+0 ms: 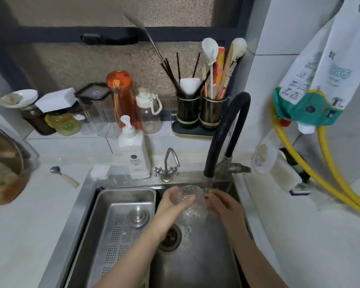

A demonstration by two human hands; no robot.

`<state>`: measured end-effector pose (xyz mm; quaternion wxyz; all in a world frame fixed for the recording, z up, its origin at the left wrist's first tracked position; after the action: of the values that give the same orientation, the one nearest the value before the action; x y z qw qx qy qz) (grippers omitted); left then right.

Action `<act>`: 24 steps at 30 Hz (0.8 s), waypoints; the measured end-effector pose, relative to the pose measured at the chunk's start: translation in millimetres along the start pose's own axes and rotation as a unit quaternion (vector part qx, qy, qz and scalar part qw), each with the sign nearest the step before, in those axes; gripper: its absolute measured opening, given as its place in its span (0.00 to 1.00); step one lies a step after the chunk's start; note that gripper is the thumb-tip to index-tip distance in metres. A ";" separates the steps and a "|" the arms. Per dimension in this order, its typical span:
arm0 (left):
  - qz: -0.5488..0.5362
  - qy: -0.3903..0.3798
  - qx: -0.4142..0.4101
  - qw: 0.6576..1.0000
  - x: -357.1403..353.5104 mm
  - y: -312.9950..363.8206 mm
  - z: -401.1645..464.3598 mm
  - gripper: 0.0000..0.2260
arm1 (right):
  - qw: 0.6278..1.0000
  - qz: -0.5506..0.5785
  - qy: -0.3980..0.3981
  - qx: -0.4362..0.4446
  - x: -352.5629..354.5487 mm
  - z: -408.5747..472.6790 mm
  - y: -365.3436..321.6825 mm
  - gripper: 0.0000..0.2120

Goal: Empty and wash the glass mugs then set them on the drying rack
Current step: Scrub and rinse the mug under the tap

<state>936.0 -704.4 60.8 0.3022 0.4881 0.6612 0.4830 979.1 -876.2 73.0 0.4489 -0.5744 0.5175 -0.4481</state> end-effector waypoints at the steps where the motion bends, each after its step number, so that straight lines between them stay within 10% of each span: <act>1: -0.020 0.016 0.009 1.000 9.3 -2.3 -0.5 0.44 | 1.000 -0.009 -0.014 -0.006 -14.4 3.5 -2.0 0.04; 8: -0.061 0.050 0.017 0.997 21.7 -0.6 -2.8 0.46 | 0.997 0.040 -0.018 -0.059 -49.5 19.0 -0.9 0.05; 24: -0.107 0.024 0.084 0.990 -68.5 19.5 -13.6 0.14 | 0.997 -0.050 -0.012 0.065 50.0 12.6 -10.2 0.15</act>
<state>954.4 -772.1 78.9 0.2940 0.4264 0.7547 0.4027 996.5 -924.8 83.0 0.4684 -0.5746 0.4525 -0.4957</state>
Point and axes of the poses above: each hand's wrist, its own z-axis towards the middle knuckle, its own x-axis out of the back of the hand, y = z × x, the point moved 6 cm from there along z, towards the middle knuckle, and after that the axes turned 5 degrees about y, right-handed, at the moved point
